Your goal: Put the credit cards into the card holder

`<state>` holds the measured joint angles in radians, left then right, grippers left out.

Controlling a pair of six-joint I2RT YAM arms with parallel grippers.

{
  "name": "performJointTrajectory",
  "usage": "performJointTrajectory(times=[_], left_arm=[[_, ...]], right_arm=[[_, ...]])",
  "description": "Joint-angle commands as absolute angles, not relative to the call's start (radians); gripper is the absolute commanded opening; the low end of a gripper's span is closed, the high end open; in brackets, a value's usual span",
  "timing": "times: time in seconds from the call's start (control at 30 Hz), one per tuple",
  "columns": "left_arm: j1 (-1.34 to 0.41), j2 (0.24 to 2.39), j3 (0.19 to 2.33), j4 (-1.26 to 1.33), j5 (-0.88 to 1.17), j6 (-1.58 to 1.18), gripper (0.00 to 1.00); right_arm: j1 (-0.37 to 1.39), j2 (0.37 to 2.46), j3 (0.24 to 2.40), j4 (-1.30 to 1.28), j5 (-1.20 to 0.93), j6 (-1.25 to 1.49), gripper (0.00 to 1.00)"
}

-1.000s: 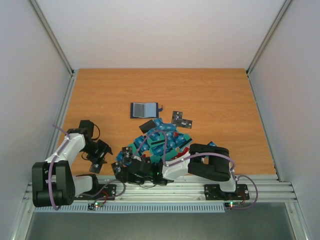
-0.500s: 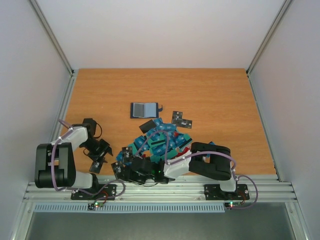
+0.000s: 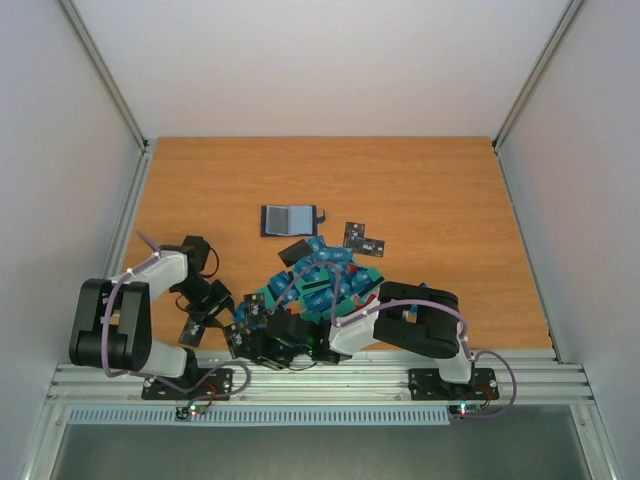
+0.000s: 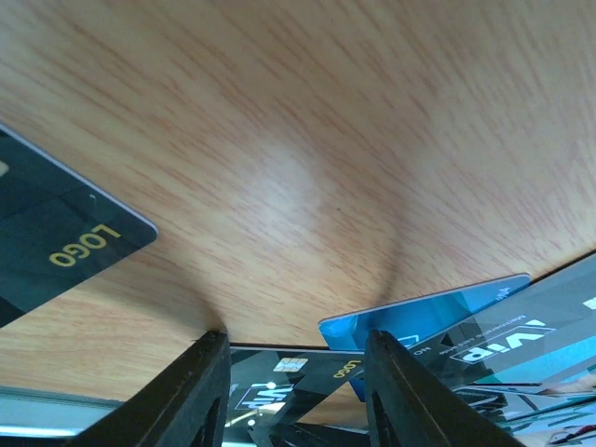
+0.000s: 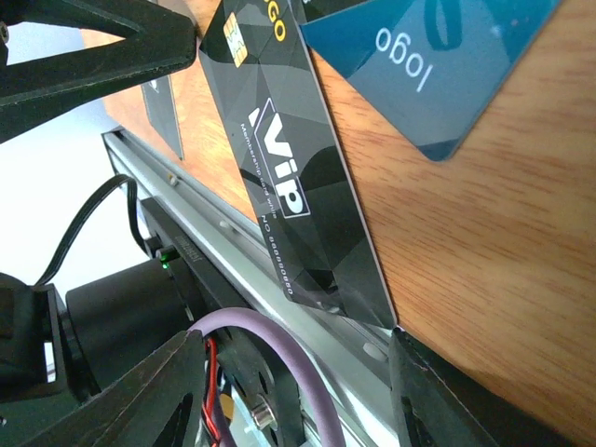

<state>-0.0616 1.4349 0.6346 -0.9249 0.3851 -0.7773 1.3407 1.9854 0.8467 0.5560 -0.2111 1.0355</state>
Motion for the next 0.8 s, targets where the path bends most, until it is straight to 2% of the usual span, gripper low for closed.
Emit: performJointTrajectory(times=[0.0,0.77], left_arm=[[-0.092,1.501,0.589,-0.809,0.344,-0.748,0.42],[-0.165,1.516,0.572,-0.818,0.390,-0.753,0.42]], right_arm=[[1.288,2.058,0.812,0.515,-0.147,1.025,0.55],[1.240,2.094,0.850,0.547,-0.215,0.996,0.53]])
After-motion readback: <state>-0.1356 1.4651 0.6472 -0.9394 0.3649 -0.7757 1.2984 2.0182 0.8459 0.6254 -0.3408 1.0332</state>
